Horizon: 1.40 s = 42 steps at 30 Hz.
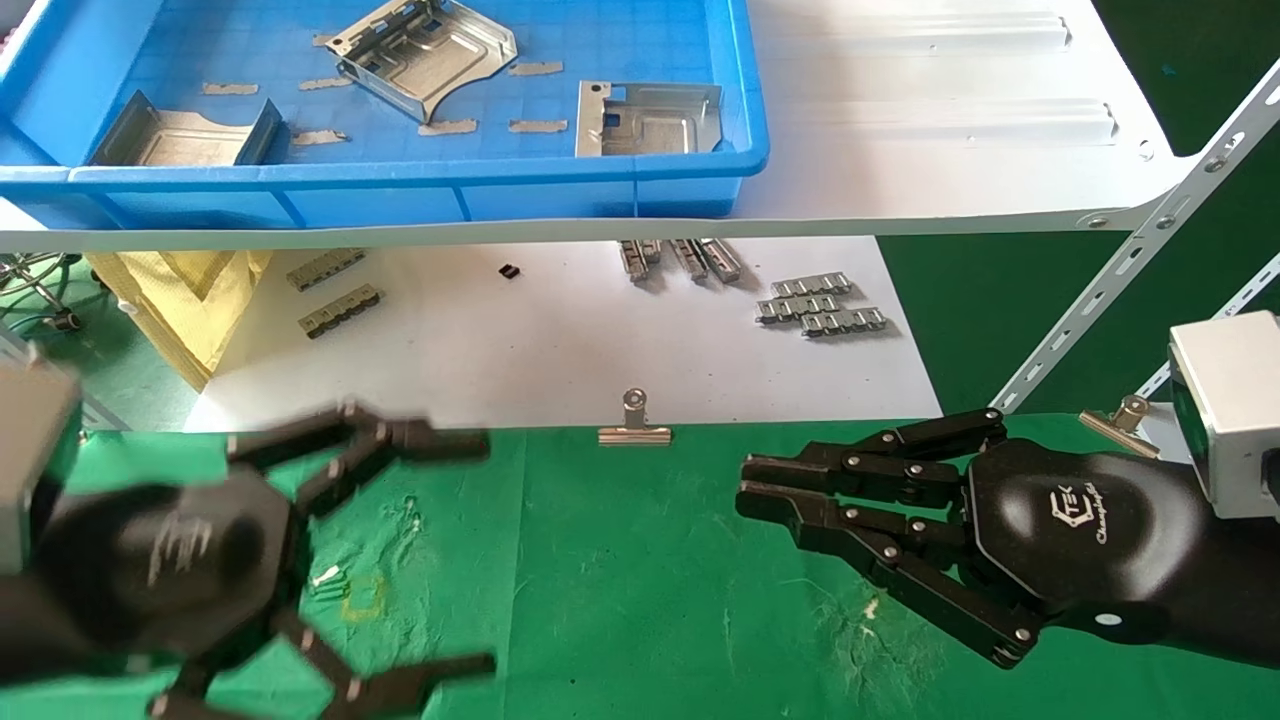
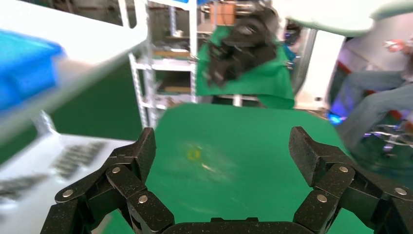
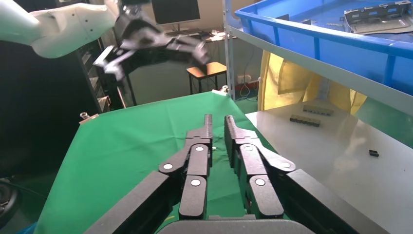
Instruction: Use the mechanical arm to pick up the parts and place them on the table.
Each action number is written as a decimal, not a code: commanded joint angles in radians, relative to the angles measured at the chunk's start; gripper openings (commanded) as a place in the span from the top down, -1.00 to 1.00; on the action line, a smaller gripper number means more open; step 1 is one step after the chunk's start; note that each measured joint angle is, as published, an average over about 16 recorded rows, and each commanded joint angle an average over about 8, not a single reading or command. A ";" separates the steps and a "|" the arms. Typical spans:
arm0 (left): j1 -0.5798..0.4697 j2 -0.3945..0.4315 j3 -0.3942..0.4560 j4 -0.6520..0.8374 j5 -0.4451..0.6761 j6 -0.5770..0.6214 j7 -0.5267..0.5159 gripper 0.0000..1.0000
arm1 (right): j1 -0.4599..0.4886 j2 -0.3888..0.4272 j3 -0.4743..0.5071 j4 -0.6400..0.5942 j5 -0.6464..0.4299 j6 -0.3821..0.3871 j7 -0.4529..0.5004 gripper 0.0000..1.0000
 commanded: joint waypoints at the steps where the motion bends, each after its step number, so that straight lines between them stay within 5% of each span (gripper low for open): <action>1: -0.020 0.006 -0.001 -0.008 0.008 -0.012 -0.003 -1.00 | 0.000 0.000 0.000 0.000 0.000 0.000 0.000 1.00; 12: -0.489 0.188 0.089 0.416 0.244 -0.061 0.037 -1.00 | 0.000 0.000 0.000 0.000 0.000 0.000 0.000 1.00; 21: -0.773 0.390 0.189 0.889 0.506 -0.372 0.116 -0.98 | 0.000 0.000 0.000 0.000 0.000 0.000 0.000 1.00; 30: -0.876 0.493 0.257 1.131 0.624 -0.502 0.135 1.00 | 0.000 0.000 0.000 0.000 0.000 0.000 0.000 1.00; 42: -0.897 0.538 0.266 1.218 0.640 -0.567 0.177 1.00 | 0.000 0.000 0.000 0.000 0.000 0.000 0.000 1.00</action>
